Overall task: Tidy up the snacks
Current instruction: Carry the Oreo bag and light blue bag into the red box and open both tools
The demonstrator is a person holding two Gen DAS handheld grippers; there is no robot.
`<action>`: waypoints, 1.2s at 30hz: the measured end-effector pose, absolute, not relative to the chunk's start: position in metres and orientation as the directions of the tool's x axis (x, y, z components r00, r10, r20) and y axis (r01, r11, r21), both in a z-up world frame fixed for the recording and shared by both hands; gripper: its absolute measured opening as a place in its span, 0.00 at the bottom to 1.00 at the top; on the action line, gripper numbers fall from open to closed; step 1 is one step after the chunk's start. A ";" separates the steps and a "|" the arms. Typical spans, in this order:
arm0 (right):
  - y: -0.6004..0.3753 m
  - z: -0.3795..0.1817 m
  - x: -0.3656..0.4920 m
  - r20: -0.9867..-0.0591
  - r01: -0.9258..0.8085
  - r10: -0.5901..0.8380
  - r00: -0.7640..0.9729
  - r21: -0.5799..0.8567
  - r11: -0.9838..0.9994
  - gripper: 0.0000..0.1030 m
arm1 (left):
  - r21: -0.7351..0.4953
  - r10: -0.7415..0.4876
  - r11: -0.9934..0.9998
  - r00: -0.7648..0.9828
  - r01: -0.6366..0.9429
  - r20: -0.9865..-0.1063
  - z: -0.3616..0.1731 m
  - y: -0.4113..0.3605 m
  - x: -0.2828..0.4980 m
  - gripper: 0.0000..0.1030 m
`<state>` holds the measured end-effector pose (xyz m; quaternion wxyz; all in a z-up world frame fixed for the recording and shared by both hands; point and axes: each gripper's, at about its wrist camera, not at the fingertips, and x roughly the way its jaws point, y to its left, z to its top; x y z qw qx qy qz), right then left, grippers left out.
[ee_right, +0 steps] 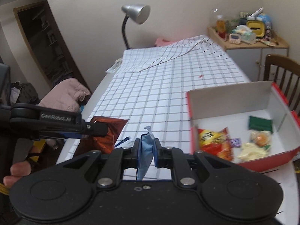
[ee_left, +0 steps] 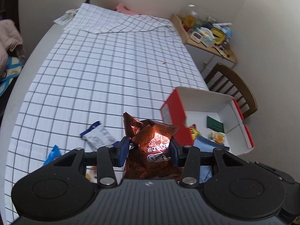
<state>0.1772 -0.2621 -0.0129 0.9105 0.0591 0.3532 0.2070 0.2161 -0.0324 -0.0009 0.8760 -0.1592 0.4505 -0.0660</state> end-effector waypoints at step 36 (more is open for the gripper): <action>-0.420 -0.066 0.279 -0.652 -0.282 0.109 0.750 -0.166 0.945 0.11 | -0.155 -0.180 0.984 0.531 0.093 -0.828 -0.046 -0.244 0.327 0.43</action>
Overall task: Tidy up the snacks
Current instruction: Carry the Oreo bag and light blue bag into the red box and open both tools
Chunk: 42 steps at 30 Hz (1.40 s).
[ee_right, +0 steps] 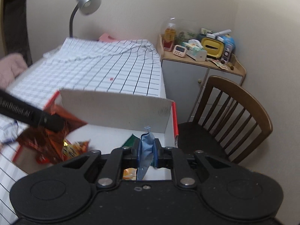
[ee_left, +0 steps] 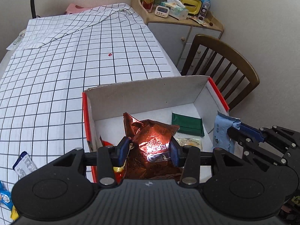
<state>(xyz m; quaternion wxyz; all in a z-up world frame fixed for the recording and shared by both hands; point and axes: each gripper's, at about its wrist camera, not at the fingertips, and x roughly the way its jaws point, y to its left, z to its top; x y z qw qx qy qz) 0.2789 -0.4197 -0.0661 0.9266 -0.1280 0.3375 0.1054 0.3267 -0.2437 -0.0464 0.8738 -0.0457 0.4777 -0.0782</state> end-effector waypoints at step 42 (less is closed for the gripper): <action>-0.424 -0.103 0.311 -0.747 -0.338 0.209 0.631 -0.021 0.941 0.32 | -0.103 -0.149 0.986 0.433 0.129 -0.889 -0.113 -0.283 0.370 0.48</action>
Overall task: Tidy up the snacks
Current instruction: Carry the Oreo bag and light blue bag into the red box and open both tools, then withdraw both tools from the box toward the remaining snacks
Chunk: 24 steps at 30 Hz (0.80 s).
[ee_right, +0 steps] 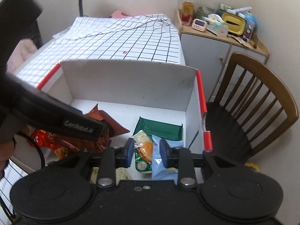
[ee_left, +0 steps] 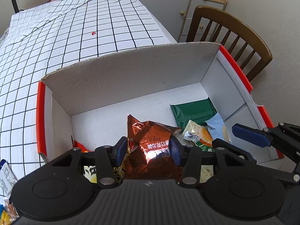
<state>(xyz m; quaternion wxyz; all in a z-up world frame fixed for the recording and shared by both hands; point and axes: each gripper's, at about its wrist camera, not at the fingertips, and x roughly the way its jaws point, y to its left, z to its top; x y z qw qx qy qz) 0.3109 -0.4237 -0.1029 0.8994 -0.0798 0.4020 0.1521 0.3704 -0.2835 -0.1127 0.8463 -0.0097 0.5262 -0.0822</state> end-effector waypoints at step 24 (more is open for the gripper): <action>-0.414 -0.047 0.248 -0.648 -0.292 0.283 0.707 0.097 0.952 0.86 | -0.164 -0.216 0.976 0.588 0.140 -0.780 -0.039 -0.230 0.292 0.62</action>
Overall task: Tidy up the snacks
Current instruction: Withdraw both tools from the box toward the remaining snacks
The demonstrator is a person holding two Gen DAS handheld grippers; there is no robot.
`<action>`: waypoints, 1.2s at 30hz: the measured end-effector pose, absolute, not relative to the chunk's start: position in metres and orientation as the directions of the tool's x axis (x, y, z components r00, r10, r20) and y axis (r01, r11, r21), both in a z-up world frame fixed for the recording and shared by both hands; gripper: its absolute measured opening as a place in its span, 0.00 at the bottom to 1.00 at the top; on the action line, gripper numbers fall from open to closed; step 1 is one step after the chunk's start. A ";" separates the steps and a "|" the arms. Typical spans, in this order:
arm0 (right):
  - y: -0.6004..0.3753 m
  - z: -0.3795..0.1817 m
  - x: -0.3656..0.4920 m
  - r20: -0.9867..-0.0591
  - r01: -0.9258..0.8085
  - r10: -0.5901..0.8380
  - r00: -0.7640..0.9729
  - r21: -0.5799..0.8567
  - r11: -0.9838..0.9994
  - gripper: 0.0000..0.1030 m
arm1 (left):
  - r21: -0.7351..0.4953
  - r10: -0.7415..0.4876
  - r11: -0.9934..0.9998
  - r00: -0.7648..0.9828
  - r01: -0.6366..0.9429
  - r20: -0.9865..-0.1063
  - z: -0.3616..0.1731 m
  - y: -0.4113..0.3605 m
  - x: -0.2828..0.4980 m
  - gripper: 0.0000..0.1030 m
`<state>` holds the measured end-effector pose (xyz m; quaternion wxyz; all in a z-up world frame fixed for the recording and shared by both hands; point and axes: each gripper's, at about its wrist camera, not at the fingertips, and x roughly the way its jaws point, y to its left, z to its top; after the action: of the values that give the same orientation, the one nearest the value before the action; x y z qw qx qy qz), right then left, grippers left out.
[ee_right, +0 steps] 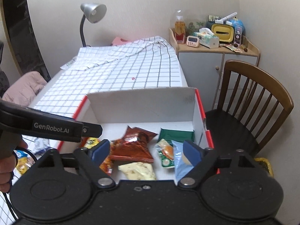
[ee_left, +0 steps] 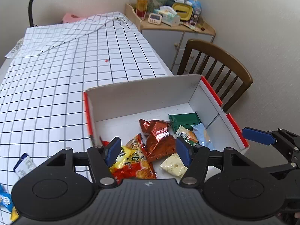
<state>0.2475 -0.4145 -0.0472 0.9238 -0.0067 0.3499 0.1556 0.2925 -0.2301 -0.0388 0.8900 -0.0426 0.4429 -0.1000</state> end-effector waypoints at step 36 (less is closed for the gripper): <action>-0.228 -0.039 0.153 -0.603 -0.503 0.466 0.647 0.122 0.856 1.00 | -0.238 -0.121 0.968 0.687 -0.078 -0.717 -0.024 0.004 0.169 0.83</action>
<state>0.1535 -0.2280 -0.0391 0.9070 -0.0285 0.3243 0.2672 0.1689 0.0039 -0.0240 0.9098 -0.1255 0.3954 -0.0117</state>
